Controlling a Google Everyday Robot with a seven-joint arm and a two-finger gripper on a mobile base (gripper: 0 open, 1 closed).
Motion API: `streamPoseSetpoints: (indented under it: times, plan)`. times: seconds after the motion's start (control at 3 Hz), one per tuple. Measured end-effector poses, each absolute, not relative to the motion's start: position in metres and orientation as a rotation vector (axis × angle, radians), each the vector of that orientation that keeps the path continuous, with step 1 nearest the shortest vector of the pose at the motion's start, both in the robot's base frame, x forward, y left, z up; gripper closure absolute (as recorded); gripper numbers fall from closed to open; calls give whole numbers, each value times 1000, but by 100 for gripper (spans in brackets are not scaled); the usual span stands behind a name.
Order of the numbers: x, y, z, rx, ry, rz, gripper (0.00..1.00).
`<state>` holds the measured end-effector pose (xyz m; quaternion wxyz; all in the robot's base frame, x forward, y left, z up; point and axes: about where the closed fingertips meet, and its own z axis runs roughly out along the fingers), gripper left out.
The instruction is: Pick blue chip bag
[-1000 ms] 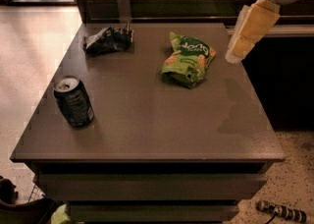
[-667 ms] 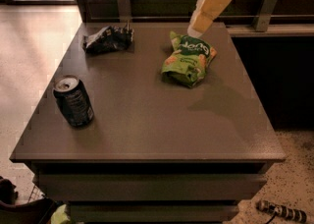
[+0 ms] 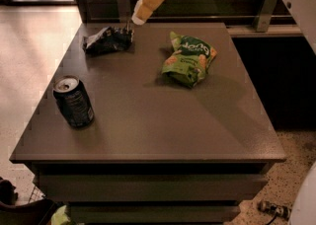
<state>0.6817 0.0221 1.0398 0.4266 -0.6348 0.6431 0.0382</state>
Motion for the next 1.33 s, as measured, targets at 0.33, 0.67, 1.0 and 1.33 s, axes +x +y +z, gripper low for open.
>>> streamPoseSetpoints:
  times: [0.33,0.67,1.0,1.33]
  plan:
    - [682,22,1040,-1586,1607,96,0]
    - [694,28,1030,-1588,1622,103,0]
    - [725,45,1003,-1599,1653,124,0]
    - [763,68,965,-1607,1692,164,0]
